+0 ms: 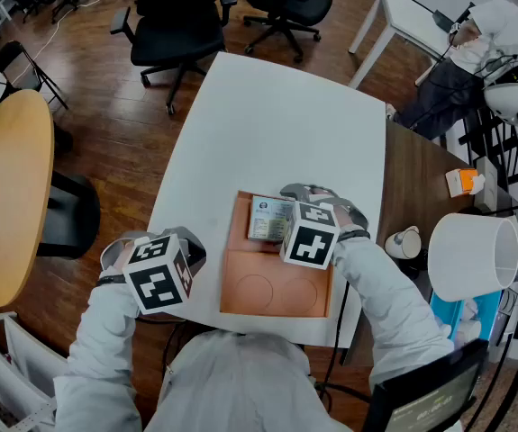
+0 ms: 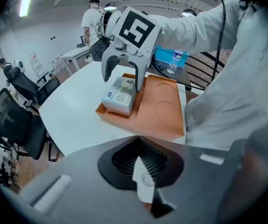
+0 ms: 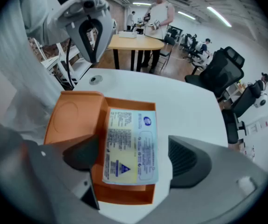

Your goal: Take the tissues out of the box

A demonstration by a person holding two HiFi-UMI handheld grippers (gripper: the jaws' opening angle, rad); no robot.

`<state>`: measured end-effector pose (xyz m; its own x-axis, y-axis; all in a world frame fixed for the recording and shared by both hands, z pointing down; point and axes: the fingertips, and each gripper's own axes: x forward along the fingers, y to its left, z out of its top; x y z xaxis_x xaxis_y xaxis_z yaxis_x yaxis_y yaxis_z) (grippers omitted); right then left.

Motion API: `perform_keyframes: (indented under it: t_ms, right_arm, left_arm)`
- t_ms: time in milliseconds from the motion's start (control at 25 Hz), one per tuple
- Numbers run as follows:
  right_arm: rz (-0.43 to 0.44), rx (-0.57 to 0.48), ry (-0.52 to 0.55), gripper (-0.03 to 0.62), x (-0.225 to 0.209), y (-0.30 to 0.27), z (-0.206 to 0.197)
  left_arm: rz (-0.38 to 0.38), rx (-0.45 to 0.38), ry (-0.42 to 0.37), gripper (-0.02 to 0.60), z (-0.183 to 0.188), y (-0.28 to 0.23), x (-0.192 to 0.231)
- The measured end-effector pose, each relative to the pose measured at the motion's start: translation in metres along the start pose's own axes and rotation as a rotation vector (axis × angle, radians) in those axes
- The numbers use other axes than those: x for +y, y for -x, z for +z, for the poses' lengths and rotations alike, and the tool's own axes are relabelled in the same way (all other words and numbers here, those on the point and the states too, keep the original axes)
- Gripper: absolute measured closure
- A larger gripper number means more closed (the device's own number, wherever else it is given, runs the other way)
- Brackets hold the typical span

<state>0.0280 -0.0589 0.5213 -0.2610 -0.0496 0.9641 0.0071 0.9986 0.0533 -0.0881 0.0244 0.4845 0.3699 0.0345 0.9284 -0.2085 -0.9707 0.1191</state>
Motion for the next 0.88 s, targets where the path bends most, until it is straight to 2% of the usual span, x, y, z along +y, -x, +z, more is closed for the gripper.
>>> perform_keyframes:
  t_ms: [120,240,520,640,760,880]
  right_arm:
    - [0.031,0.052,0.024,0.132,0.000,-0.027,-0.001]
    - [0.025,0.095,0.053,0.132,0.001,-0.041,-0.007]
    - [0.001,0.106,0.041,0.146,0.002,-0.037,-0.008]
    - [-0.026,0.099,0.029,0.151,0.000,-0.018,-0.007]
    - [-0.055,0.045,0.007,0.151,-0.011,0.017,0.001]
    - [-0.139,0.033,0.010,0.151,-0.047,0.050,-0.004]
  left_arm:
    - [0.005,-0.003,0.001,0.566,-0.007,0.002,0.003]
    - [0.025,-0.009,-0.009,0.566,-0.013,0.002,0.004]
    - [0.032,-0.010,-0.013,0.566,-0.019,0.002,0.001]
    - [0.034,-0.025,-0.024,0.566,-0.015,0.007,-0.001]
    - [0.048,-0.028,-0.036,0.566,-0.015,0.012,0.002]
    - [0.059,-0.024,-0.037,0.566,-0.014,0.011,0.004]
